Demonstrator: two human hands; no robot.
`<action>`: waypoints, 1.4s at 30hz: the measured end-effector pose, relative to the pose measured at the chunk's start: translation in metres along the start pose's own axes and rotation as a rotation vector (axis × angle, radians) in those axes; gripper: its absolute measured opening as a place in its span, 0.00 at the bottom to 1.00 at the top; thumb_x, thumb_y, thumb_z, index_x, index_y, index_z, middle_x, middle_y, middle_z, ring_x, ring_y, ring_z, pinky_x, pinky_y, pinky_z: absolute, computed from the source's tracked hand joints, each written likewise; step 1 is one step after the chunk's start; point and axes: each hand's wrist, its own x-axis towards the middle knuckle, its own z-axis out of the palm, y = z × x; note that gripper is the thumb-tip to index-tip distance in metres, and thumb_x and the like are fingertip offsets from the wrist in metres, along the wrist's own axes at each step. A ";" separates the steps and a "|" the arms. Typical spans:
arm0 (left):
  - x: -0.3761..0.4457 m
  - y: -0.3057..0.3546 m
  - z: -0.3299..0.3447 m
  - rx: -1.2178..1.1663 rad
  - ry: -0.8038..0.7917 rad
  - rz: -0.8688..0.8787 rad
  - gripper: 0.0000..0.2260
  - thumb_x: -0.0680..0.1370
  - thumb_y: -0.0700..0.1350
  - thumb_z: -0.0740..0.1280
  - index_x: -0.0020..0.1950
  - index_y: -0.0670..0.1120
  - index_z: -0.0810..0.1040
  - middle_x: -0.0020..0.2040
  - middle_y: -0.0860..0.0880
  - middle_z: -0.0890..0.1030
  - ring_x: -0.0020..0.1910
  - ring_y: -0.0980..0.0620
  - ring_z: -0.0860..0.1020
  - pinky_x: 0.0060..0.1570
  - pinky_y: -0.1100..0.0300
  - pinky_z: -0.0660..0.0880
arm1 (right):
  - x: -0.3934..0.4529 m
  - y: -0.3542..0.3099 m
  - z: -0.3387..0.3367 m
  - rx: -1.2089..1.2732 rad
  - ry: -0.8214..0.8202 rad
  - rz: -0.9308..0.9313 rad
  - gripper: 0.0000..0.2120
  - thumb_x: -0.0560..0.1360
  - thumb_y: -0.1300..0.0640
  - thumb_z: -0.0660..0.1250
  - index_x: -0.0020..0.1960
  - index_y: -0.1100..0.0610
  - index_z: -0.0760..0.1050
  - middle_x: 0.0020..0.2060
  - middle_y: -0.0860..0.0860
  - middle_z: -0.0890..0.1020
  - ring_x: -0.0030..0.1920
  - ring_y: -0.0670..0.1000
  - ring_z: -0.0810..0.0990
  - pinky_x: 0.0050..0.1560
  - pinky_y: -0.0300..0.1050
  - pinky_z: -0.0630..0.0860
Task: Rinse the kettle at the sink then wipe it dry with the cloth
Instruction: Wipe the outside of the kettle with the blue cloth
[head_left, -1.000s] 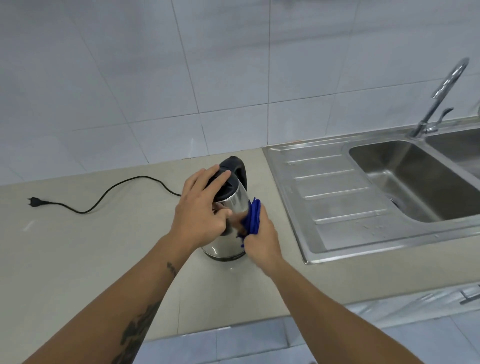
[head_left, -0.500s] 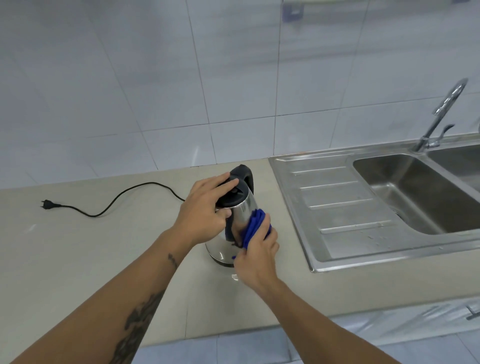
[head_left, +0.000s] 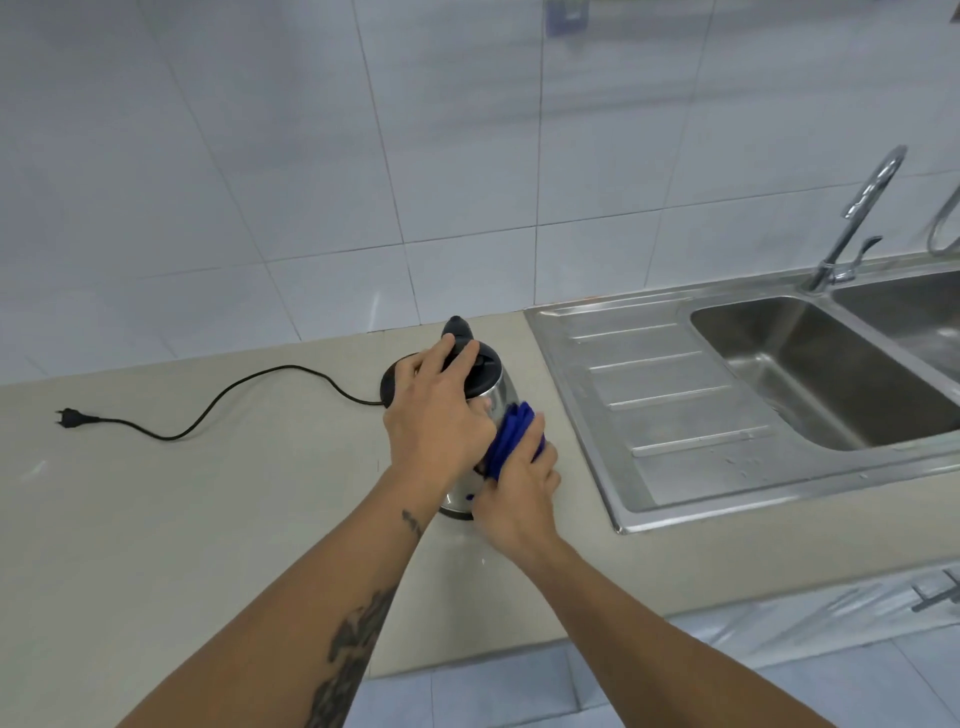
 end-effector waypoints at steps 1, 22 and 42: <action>0.001 0.003 0.001 0.010 0.010 -0.007 0.27 0.76 0.50 0.64 0.76 0.60 0.65 0.77 0.61 0.62 0.73 0.52 0.59 0.59 0.55 0.70 | -0.001 -0.004 -0.001 -0.005 0.041 -0.049 0.54 0.72 0.64 0.71 0.83 0.54 0.34 0.78 0.58 0.51 0.70 0.61 0.62 0.66 0.53 0.73; 0.016 -0.006 -0.004 0.039 -0.044 0.052 0.27 0.75 0.51 0.68 0.74 0.61 0.68 0.75 0.62 0.66 0.69 0.50 0.62 0.60 0.53 0.70 | 0.020 0.002 -0.029 0.081 -0.013 -0.141 0.50 0.67 0.70 0.65 0.83 0.49 0.48 0.78 0.52 0.61 0.72 0.59 0.66 0.72 0.50 0.69; 0.022 -0.006 -0.009 -0.114 -0.092 0.017 0.23 0.75 0.49 0.67 0.70 0.58 0.71 0.71 0.60 0.68 0.71 0.50 0.62 0.63 0.61 0.61 | 0.042 0.027 -0.027 0.157 -0.205 -0.067 0.43 0.58 0.68 0.65 0.70 0.44 0.62 0.57 0.49 0.76 0.54 0.54 0.79 0.52 0.53 0.83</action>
